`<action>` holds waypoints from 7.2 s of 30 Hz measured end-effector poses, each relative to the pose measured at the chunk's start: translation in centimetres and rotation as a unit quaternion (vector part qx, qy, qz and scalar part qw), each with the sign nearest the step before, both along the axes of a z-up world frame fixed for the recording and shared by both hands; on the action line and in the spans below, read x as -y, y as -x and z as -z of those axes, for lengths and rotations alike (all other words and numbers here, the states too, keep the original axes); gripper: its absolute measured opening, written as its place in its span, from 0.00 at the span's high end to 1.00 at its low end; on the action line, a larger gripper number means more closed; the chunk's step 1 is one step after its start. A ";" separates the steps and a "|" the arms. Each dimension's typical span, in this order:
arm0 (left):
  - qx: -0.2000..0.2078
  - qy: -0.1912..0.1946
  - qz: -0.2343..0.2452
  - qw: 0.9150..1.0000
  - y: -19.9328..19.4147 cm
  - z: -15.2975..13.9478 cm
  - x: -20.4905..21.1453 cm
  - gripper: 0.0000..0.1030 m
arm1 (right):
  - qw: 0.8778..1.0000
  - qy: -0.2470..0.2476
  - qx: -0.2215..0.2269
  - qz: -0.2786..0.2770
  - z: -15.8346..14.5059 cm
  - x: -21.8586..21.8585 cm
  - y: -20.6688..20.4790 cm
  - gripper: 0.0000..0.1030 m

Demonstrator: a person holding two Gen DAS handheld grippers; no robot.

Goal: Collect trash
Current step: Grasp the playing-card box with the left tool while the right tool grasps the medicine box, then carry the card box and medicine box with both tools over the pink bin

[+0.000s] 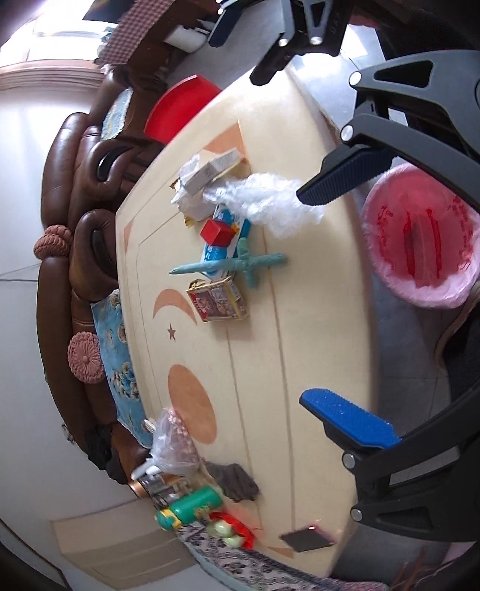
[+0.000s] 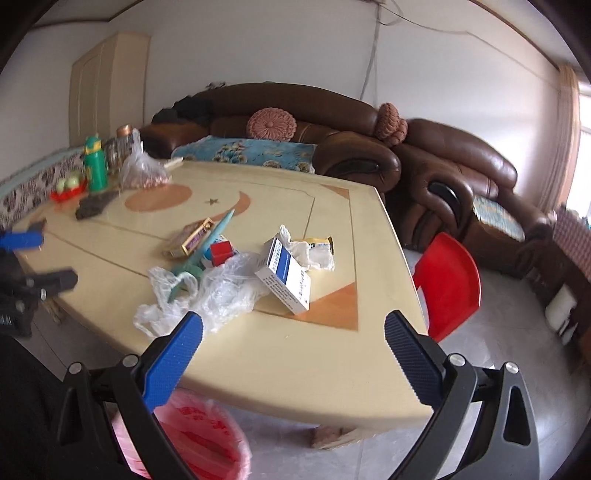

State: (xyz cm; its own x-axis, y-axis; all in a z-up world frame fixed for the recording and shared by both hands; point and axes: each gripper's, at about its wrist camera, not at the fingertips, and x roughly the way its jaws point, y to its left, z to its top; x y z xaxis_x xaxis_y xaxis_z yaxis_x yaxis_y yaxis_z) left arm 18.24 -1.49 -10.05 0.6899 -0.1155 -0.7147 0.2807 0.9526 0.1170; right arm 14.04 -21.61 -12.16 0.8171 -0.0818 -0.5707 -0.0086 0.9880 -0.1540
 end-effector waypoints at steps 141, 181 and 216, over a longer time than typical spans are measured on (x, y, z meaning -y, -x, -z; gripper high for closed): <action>-0.072 0.019 0.053 0.996 -12.3 -1.6 0.5 0.41 | 0.999 -0.021 -0.008 -0.028 -0.9 0.0 -7.3 0.80; -0.142 0.009 0.090 0.986 6.1 6.0 -1.8 0.41 | 0.989 -0.052 -0.099 -0.101 2.1 -10.5 8.4 0.80; -0.323 -0.032 0.065 0.944 3.2 25.4 -0.9 0.41 | 0.930 -0.089 -0.347 -0.085 23.6 -10.4 3.1 0.80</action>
State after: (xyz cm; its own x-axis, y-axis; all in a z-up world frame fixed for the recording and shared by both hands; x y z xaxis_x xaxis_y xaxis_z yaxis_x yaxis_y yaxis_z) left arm 15.00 -0.59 -35.46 0.0909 -0.1112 -0.9896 0.4273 0.9020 -0.0621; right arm 10.95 -11.17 -35.74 0.2395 0.1608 -0.9575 -0.2037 0.9726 0.1124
